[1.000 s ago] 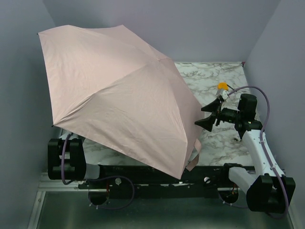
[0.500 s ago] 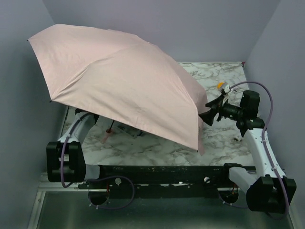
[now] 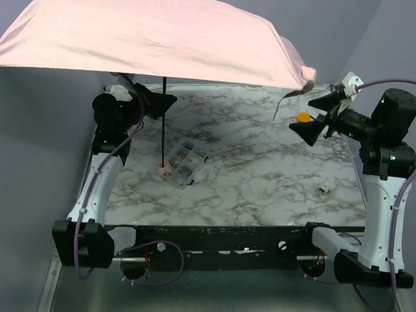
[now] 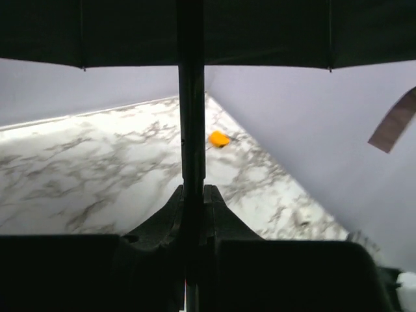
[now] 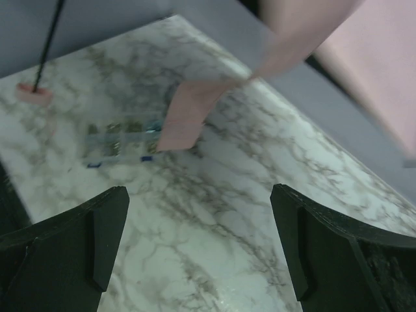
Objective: Put away the umbrella
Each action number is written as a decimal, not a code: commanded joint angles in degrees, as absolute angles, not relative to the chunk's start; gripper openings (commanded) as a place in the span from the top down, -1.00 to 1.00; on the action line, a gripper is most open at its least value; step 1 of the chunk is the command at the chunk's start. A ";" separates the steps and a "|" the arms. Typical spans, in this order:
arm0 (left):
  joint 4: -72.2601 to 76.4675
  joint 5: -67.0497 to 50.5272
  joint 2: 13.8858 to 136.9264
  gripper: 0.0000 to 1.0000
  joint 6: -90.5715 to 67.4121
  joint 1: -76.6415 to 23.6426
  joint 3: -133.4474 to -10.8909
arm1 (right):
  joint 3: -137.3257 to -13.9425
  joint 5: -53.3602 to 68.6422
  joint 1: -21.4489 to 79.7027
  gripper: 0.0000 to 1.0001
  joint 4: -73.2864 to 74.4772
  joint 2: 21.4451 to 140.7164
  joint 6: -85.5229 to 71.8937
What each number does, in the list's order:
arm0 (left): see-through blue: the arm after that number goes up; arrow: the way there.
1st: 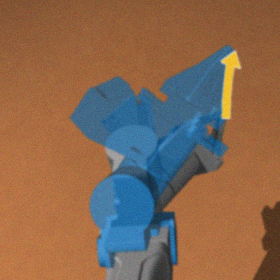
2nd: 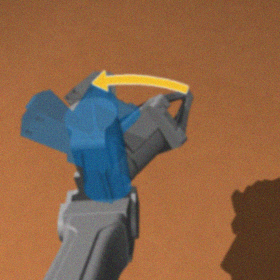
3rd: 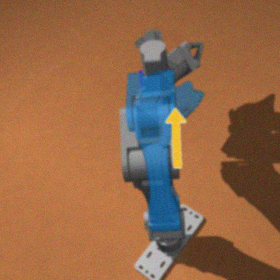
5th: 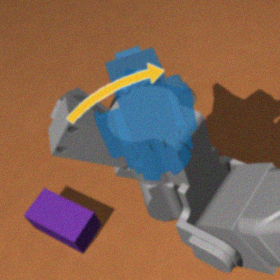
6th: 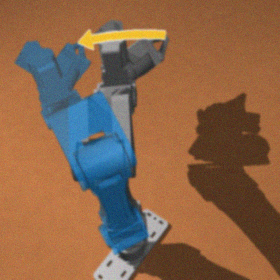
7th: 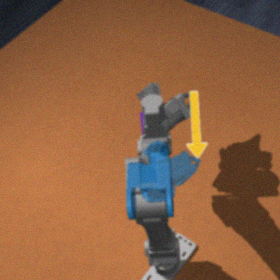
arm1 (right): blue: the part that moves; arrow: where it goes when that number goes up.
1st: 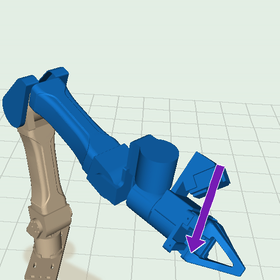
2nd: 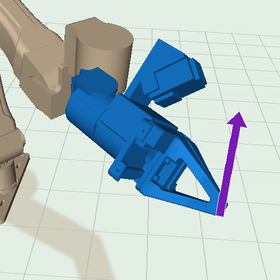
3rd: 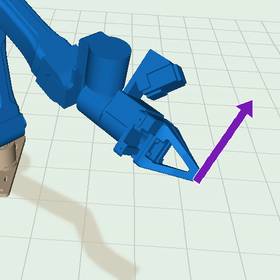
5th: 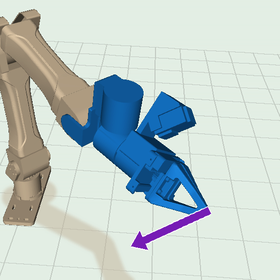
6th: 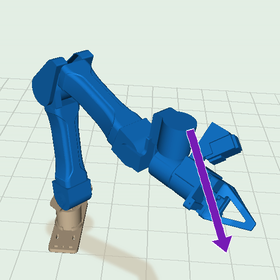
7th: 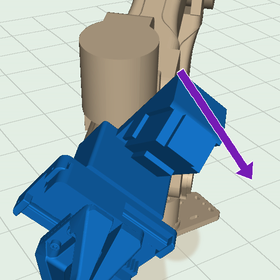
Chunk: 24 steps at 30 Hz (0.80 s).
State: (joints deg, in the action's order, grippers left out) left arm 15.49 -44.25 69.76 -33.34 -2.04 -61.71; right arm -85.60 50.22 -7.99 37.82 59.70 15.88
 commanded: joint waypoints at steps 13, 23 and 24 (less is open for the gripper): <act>28.67 4.90 64.19 1.00 -48.80 -37.29 -58.21 | -72.18 73.98 -7.32 -0.99 26.54 55.08 -5.68; 32.70 17.92 71.61 1.00 -45.96 -53.45 -61.81 | -71.55 69.11 -3.96 -0.97 -7.84 58.37 -44.72; 32.76 17.70 72.56 1.00 -45.60 -54.31 -62.43 | -72.13 67.91 -3.51 -0.96 -7.26 58.79 -45.28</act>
State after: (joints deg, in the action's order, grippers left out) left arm 26.48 10.92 69.97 -48.16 -51.18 -58.02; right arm -70.94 71.11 -5.43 6.39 57.06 -28.12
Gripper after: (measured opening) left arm 0.093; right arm 0.991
